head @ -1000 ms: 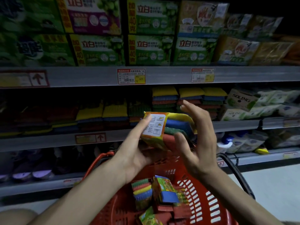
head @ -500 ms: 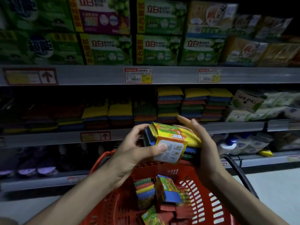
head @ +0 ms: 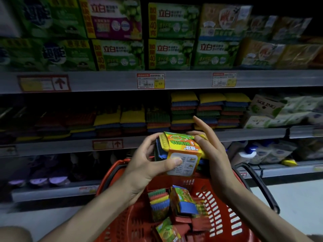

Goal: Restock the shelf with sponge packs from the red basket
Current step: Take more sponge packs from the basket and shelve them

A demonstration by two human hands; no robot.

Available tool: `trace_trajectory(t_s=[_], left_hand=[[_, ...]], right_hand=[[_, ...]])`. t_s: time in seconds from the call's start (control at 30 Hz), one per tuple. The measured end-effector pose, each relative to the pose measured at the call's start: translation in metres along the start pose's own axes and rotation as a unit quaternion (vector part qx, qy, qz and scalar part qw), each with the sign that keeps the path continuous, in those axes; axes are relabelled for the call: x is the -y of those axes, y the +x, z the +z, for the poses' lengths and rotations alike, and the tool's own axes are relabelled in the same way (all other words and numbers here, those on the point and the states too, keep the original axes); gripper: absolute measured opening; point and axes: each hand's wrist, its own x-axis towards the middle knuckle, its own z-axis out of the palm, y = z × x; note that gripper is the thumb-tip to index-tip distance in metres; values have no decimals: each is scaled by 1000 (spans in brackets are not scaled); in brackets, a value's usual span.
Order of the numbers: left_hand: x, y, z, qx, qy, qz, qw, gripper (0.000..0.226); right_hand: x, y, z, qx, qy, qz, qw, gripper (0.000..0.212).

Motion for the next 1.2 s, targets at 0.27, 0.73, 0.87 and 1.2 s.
trace_trajectory(t_s=[0.27,0.73,0.87,1.2], left_hand=[[1,0,8,-3,-15,-2,1000,86],[-13,14,-7,22,-90,-15,996,92],[-7,23,-11,-40,-132,-25,990,95],[-3,0,17,-57,-95,-125,986,54]], right_hand=[[3,-3,-3,-1,-7,-12,1000,50],[17,-3,-18,-10,146,225,963,41],[13,2,-20,-18,165,230,959,39],[-2,8,-1,-46,135,206,968,46]])
